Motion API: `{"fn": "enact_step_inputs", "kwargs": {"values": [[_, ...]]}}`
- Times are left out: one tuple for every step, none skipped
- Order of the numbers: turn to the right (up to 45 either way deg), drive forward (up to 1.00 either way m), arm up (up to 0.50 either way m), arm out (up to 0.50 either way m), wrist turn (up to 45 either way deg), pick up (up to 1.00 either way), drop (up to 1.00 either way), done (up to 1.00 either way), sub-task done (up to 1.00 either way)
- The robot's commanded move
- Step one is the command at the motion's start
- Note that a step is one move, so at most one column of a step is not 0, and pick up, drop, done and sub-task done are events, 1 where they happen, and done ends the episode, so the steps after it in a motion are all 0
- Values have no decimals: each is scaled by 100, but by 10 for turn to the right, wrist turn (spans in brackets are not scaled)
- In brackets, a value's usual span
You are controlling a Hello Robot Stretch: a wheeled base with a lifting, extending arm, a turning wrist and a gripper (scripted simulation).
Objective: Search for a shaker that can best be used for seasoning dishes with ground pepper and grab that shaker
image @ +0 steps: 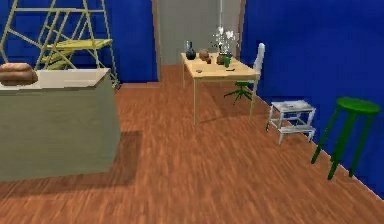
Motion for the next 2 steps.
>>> {"fn": "enact_step_inputs", "kwargs": {"values": [[-450, 0, 0, 0, 0, 0, 0, 0, 0], [0, 25, 0, 0, 0, 0, 0, 0, 0]]}}
